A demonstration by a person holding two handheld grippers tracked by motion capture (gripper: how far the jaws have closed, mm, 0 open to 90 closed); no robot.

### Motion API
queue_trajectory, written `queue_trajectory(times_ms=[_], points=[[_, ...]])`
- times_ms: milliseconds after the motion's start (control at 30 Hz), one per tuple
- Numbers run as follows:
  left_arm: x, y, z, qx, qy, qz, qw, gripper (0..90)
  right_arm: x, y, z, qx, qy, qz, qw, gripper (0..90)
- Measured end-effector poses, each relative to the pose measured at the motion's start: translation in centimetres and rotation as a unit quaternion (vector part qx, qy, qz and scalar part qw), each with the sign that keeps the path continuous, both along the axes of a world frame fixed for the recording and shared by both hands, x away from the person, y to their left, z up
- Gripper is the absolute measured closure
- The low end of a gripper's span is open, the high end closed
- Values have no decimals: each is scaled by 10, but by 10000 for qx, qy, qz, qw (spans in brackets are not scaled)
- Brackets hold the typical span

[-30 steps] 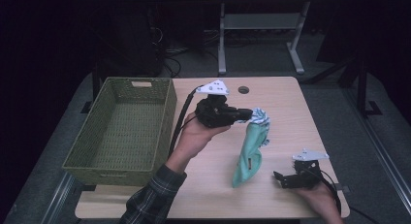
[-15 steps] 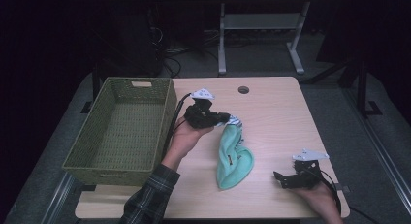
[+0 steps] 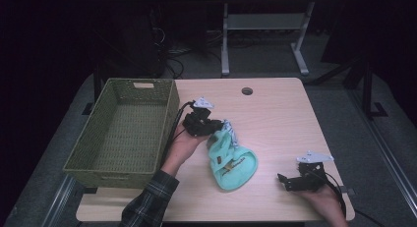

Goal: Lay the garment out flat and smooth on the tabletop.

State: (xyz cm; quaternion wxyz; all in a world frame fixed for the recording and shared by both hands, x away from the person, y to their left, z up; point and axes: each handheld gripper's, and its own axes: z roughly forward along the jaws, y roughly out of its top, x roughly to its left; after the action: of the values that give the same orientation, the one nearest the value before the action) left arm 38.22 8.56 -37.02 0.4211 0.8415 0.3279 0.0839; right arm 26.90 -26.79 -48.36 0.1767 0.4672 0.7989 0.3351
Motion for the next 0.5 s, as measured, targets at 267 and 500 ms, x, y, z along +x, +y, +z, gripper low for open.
queue_trajectory(times_ms=[267, 500], points=[[-23, -3, 6, -123, -92, -240, 9996, 704, 0, 0, 0, 0, 0, -1, 10000, 1], [-43, -14, -16, 194, 58, -588, 9981, 749, 0, 0, 0, -4, -4, 2, 10000, 1]])
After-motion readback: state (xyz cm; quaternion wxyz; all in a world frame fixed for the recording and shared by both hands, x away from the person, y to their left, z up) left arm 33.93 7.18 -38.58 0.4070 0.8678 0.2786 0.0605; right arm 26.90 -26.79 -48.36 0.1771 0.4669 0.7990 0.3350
